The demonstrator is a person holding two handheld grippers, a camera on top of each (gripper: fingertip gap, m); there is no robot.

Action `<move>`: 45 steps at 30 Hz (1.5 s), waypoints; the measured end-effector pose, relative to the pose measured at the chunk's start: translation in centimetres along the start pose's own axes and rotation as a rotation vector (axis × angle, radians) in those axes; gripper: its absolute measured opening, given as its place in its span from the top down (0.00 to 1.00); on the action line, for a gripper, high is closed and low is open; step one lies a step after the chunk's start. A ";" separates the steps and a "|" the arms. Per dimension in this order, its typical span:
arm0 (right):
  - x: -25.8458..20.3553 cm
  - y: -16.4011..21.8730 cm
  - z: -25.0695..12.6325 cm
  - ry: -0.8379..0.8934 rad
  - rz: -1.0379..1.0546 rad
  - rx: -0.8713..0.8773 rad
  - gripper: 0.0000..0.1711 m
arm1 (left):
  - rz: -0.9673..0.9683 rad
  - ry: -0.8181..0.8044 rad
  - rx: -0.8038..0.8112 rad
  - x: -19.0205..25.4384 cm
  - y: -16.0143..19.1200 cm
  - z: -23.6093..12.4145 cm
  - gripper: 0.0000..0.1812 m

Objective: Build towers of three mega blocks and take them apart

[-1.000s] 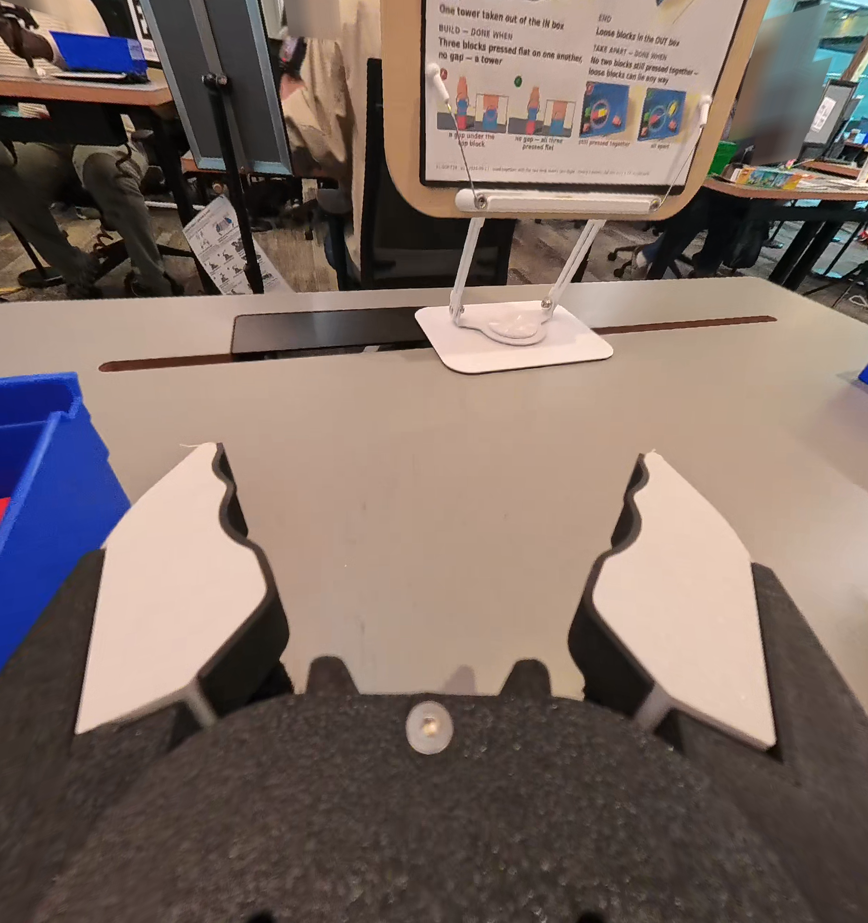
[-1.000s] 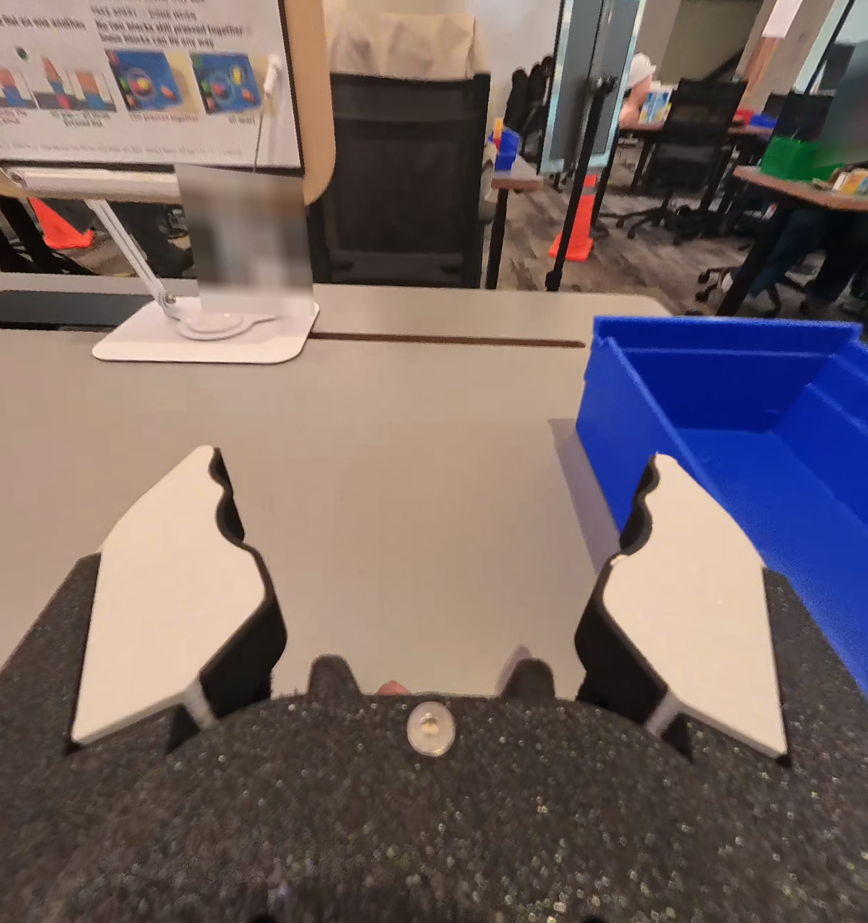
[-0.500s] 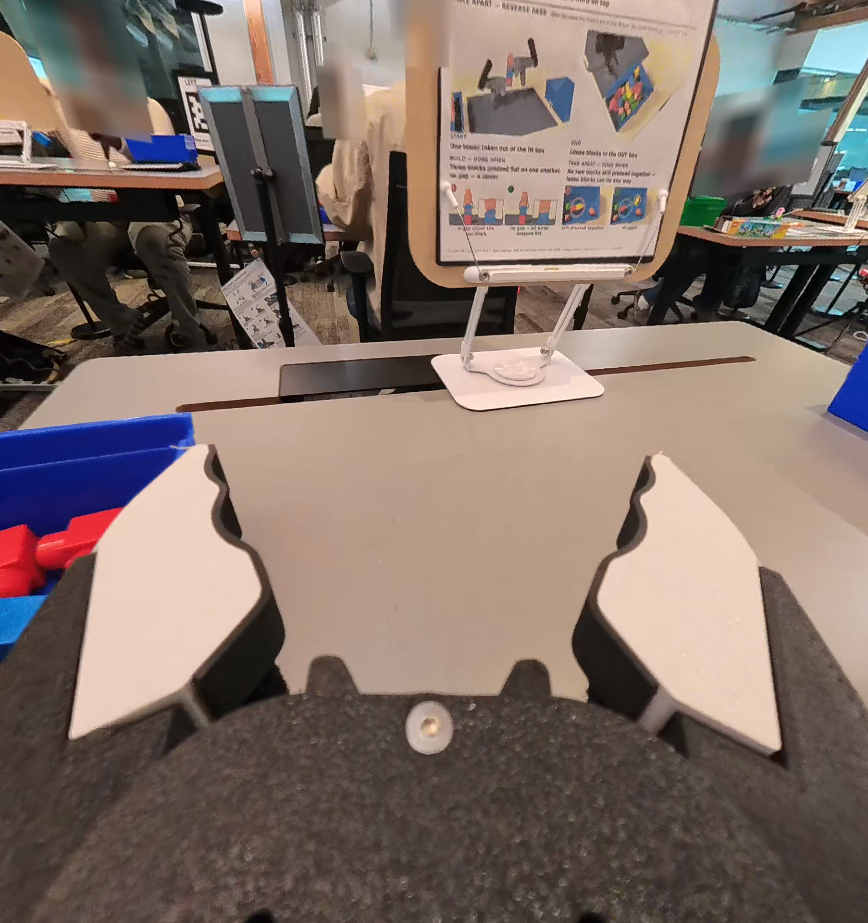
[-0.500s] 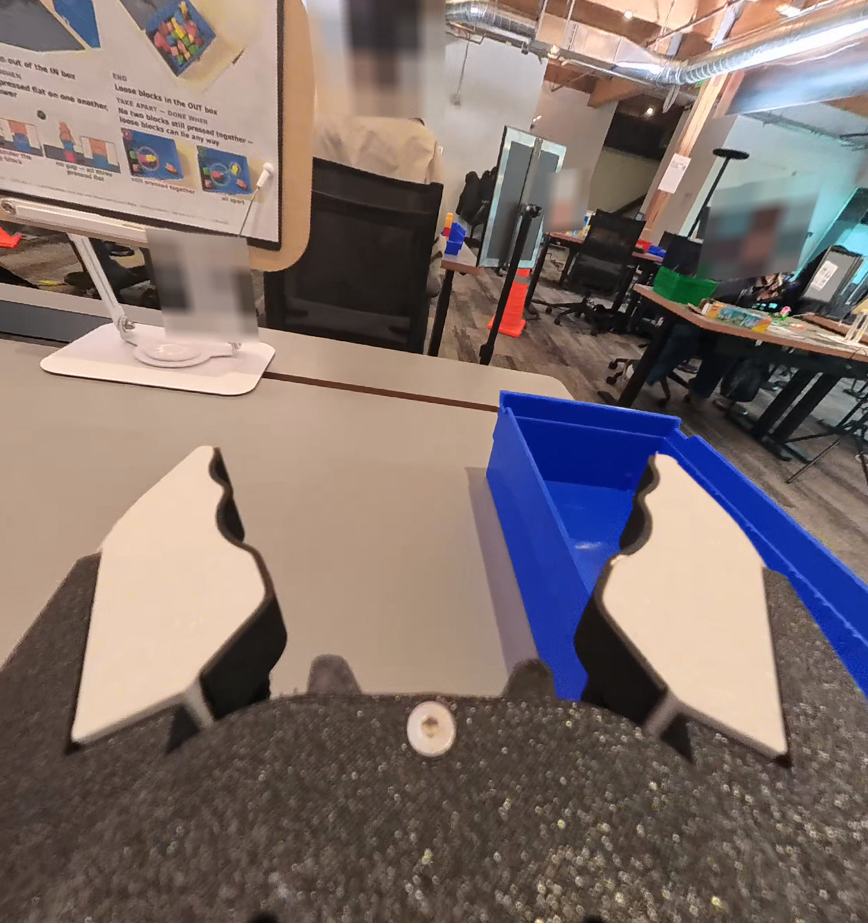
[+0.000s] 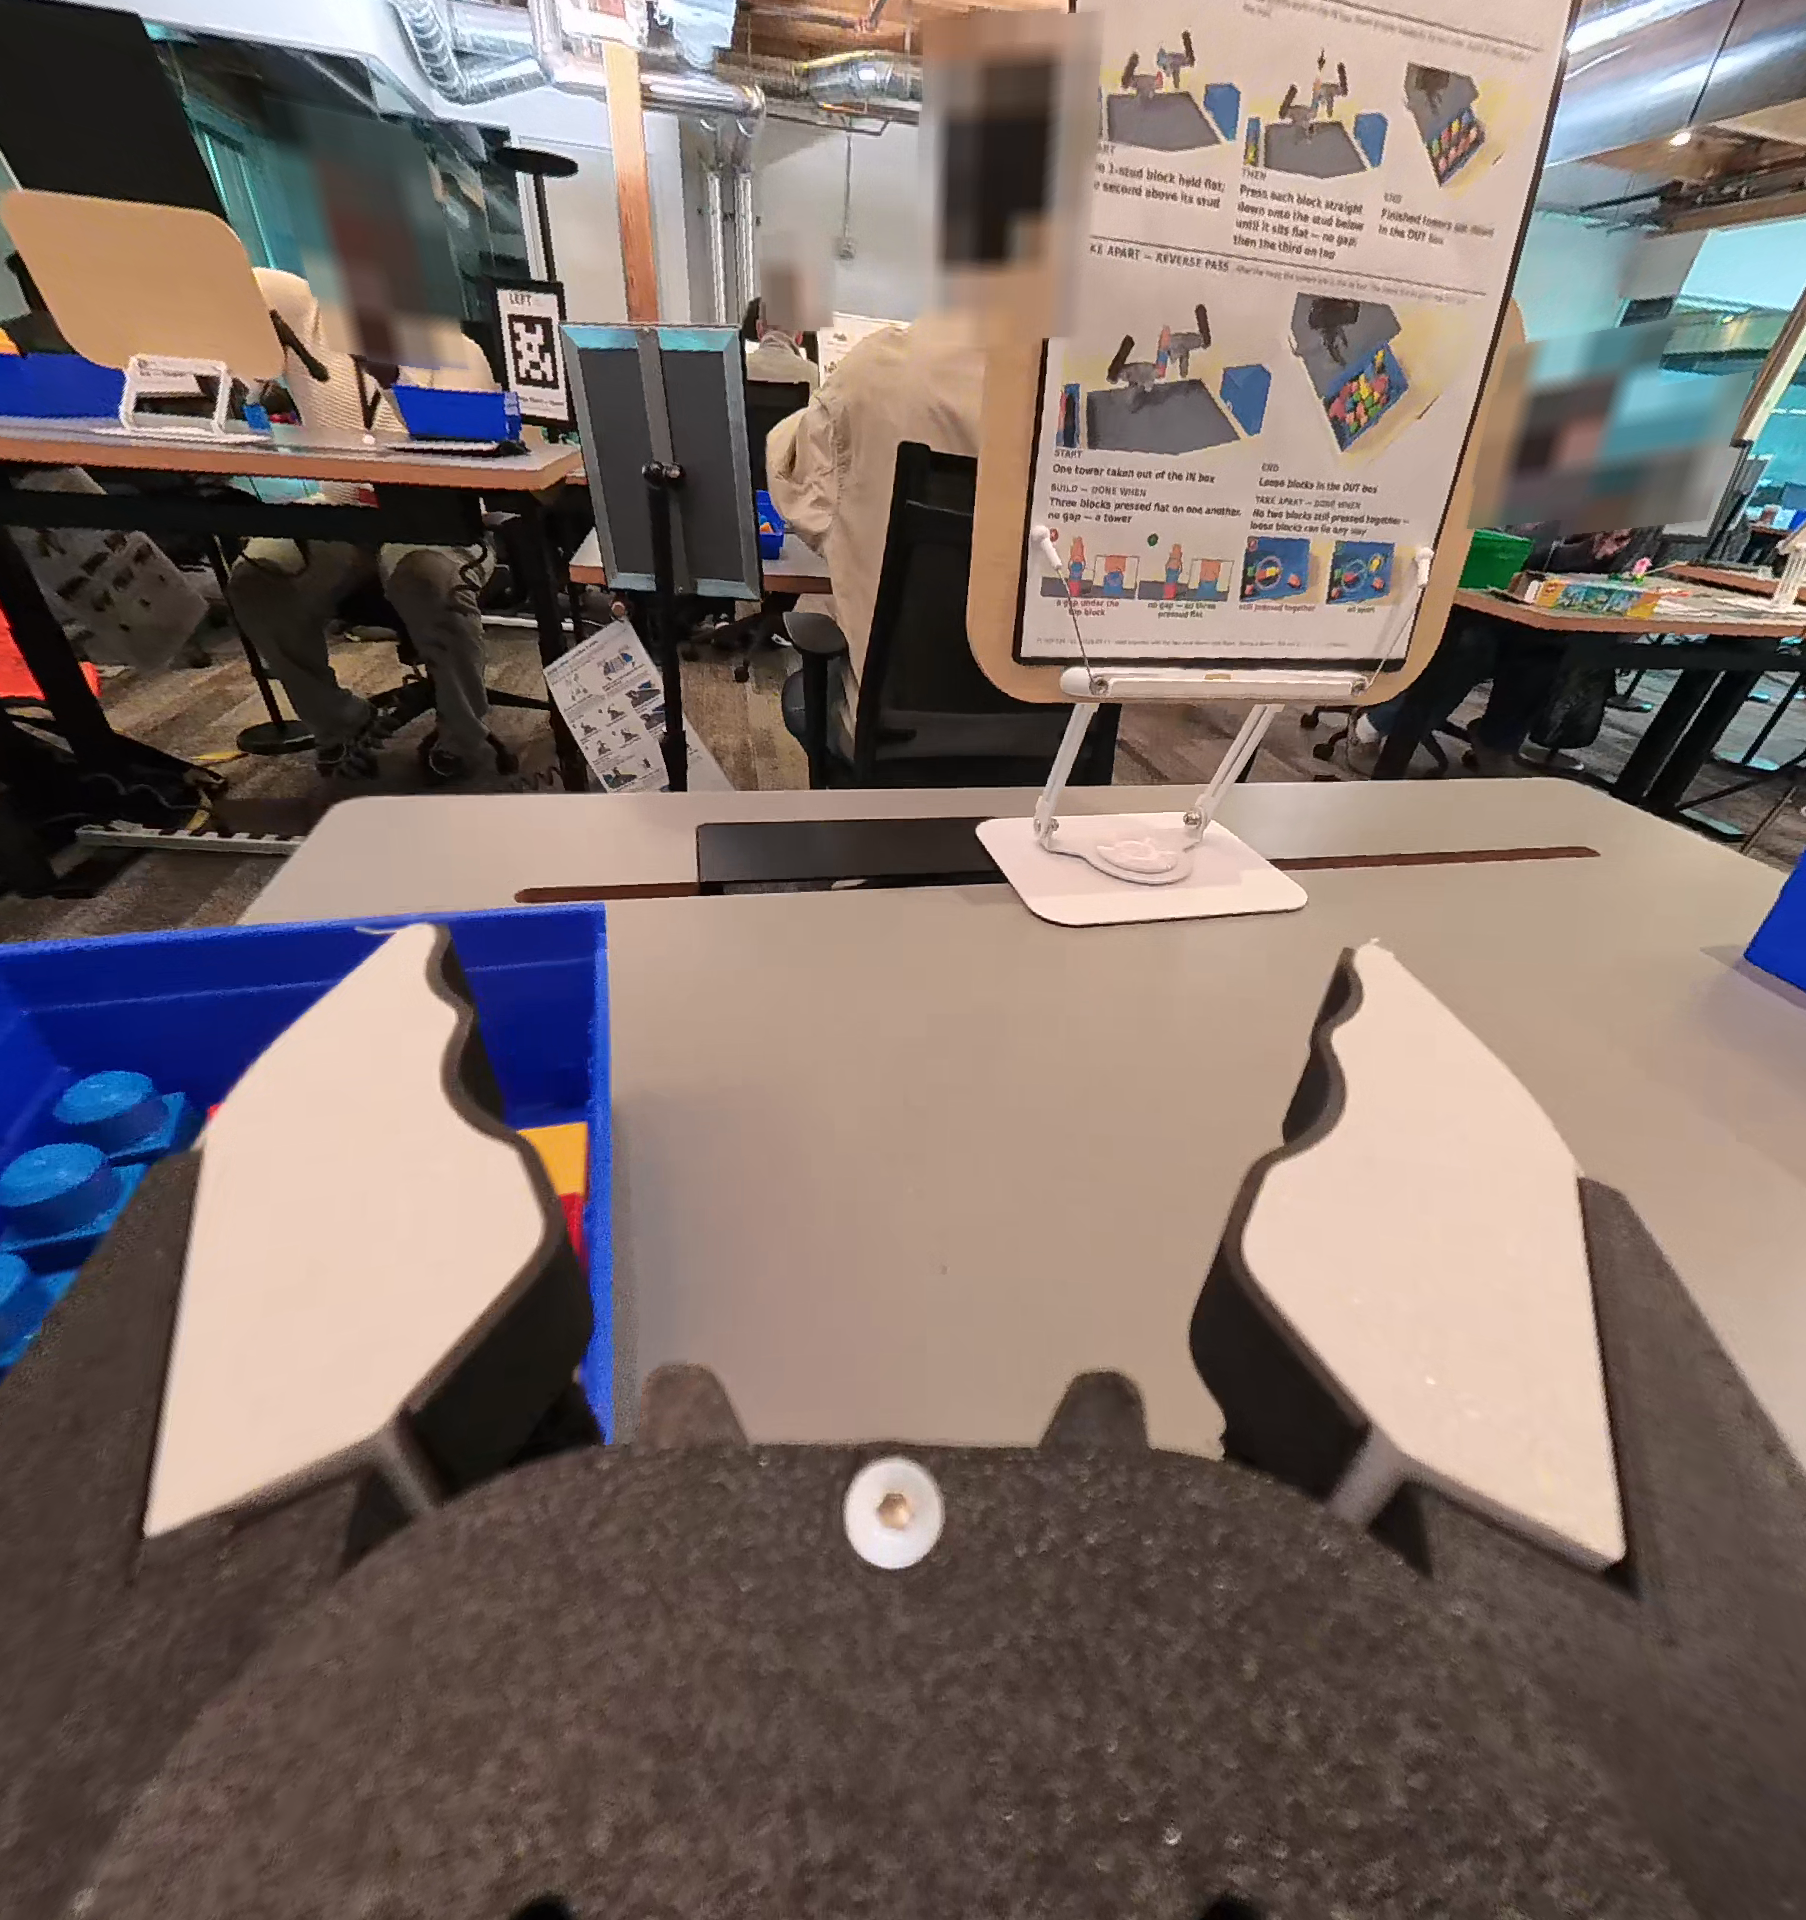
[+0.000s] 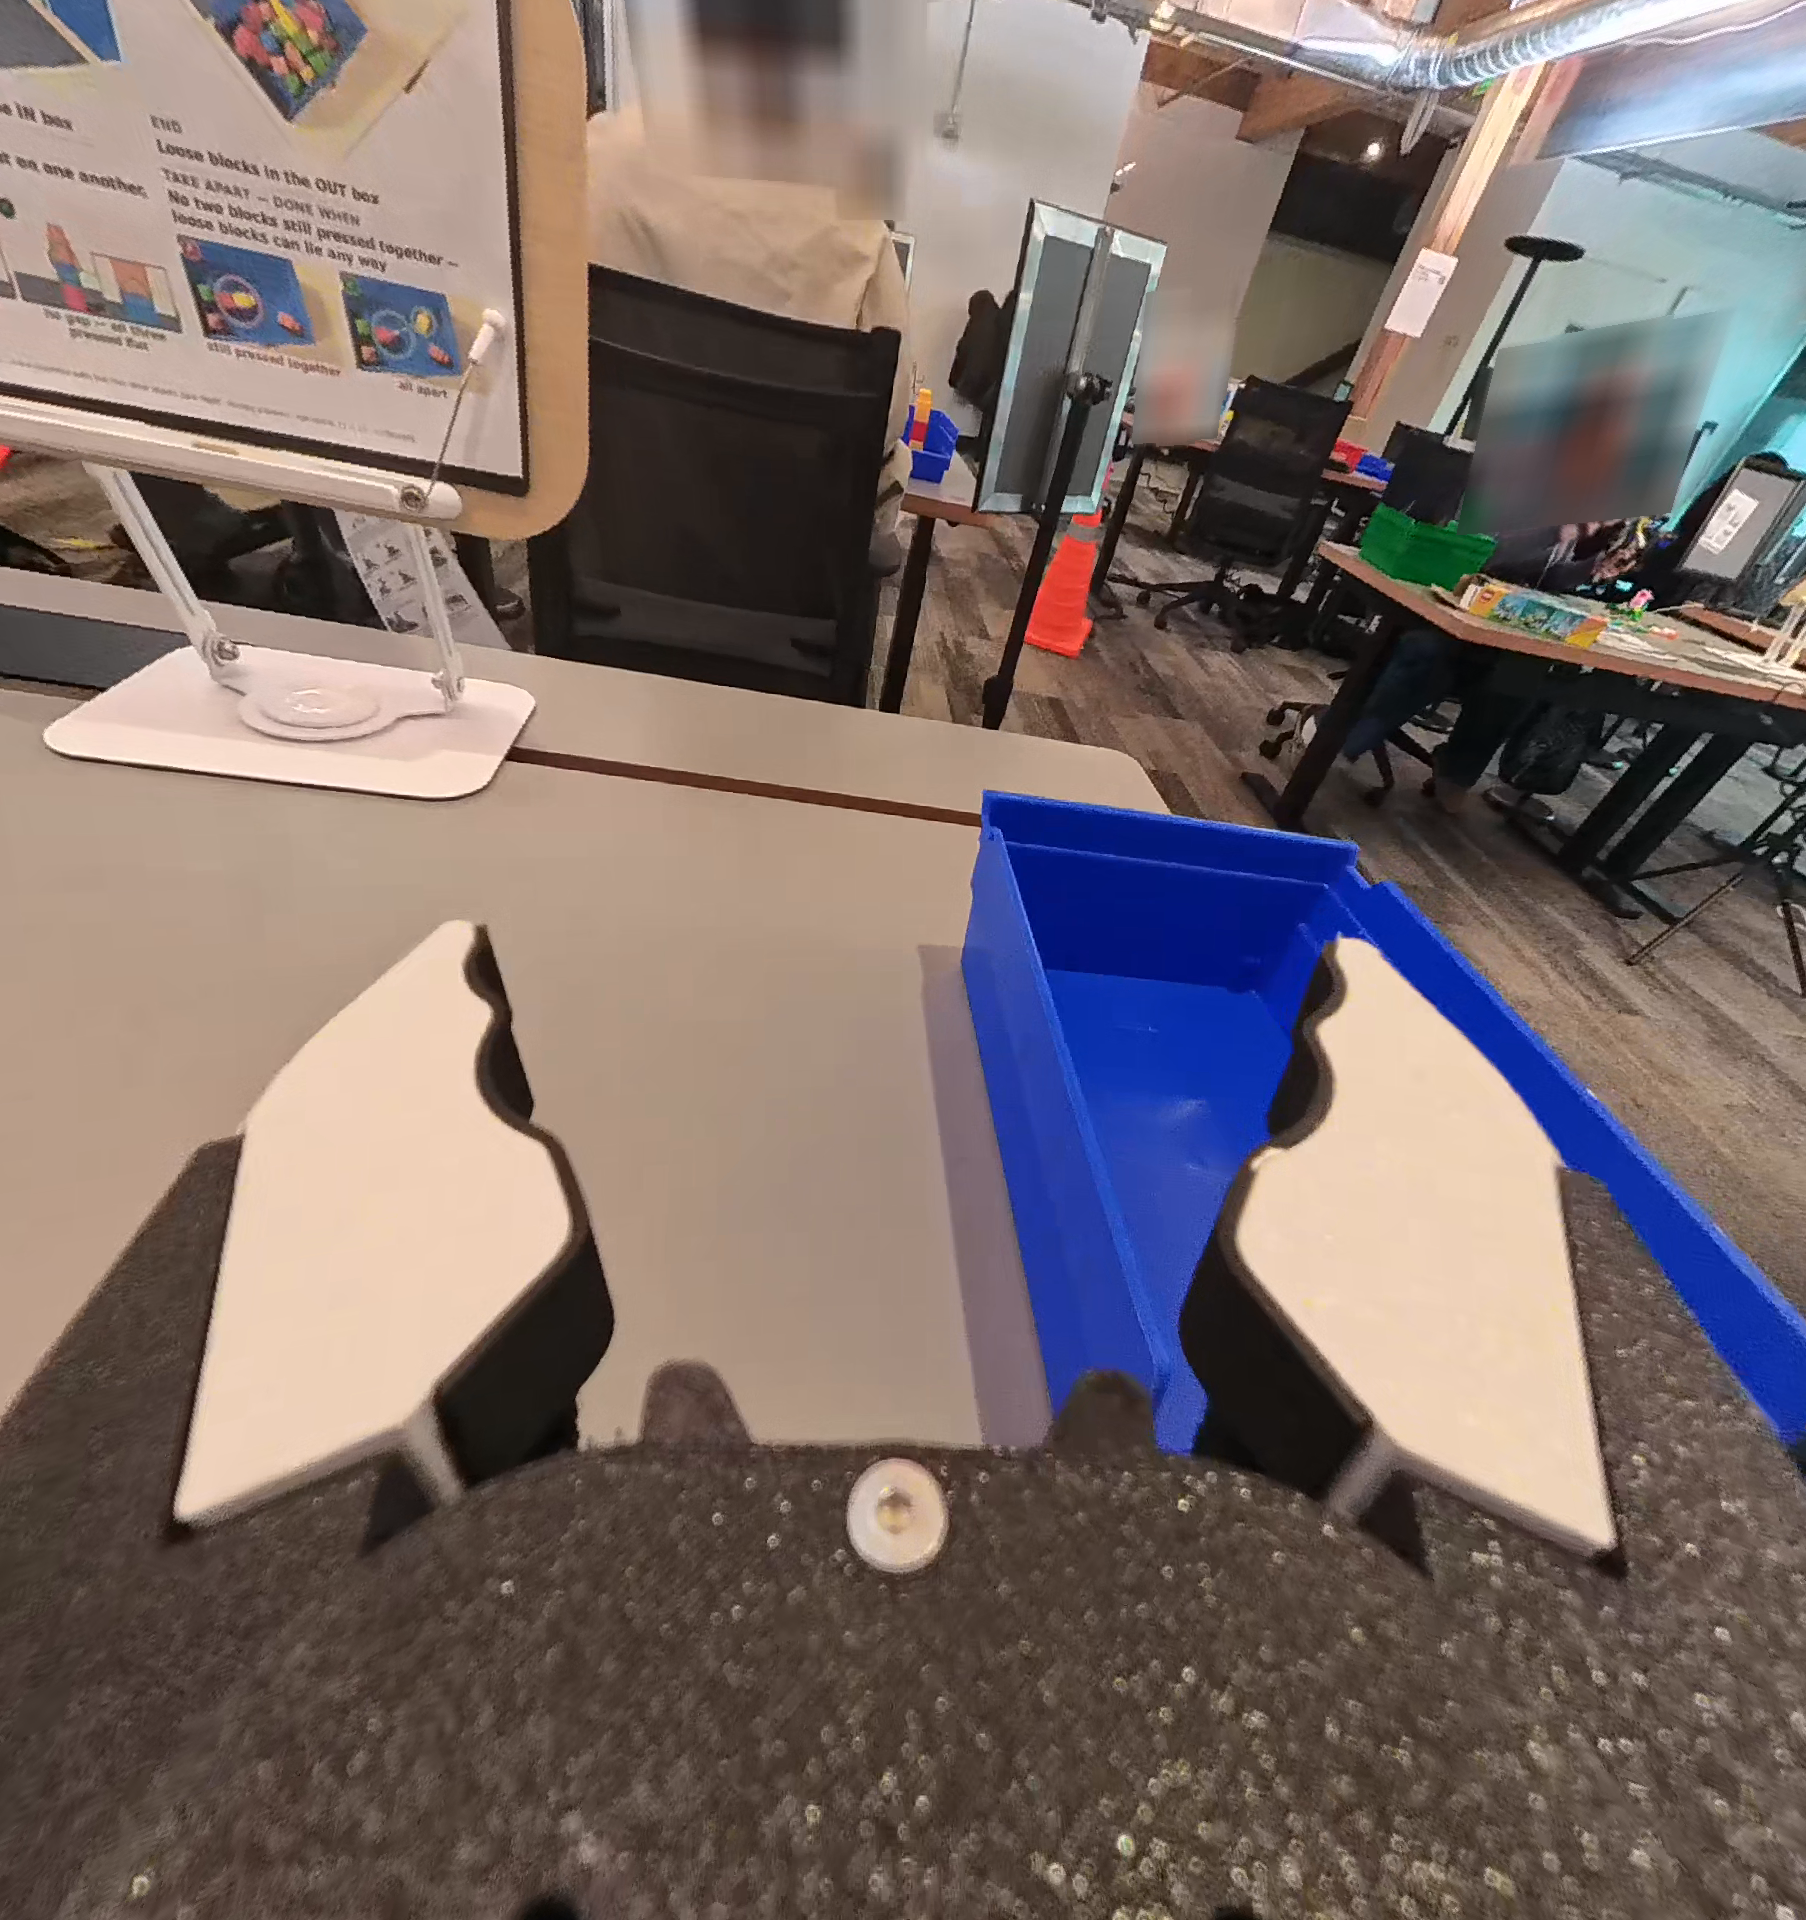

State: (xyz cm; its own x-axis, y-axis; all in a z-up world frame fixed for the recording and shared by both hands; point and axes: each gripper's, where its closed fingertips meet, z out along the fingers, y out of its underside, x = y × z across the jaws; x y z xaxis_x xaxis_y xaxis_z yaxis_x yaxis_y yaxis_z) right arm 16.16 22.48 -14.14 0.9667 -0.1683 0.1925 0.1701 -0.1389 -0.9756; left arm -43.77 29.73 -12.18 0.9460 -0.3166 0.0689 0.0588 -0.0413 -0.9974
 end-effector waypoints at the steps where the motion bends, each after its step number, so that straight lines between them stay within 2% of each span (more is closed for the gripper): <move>1: 0.0 0.0 0.0 -0.002 0.000 -0.001 0.19 | 0.005 0.003 0.000 -0.1 -0.2 -0.1 0.19; 23: -2.3 -0.2 0.3 -0.085 0.020 0.011 0.24 | 0.071 -0.047 -0.003 -2.7 -1.1 -1.6 0.23; 32: -2.9 -0.6 0.5 -0.103 0.020 0.029 0.25 | 0.116 -0.094 -0.041 -6.2 -2.4 -3.0 0.28; 40: -3.0 -0.5 0.2 -0.123 0.018 0.032 0.27 | 0.192 -0.112 -0.213 -11.4 -3.3 -3.7 0.36; 45: -2.9 -0.3 0.0 -0.130 0.017 0.024 0.28 | 0.231 -0.072 -0.401 -13.4 -1.4 -3.5 0.41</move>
State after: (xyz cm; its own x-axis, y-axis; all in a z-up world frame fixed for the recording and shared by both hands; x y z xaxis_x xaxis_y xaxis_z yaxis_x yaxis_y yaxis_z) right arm 13.35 23.03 -14.40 0.9859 -0.0424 0.1621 0.1564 -0.1138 -0.9811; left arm -57.63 30.75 -11.59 0.9403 -0.2951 -0.1699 -0.2705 -0.3445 -0.8990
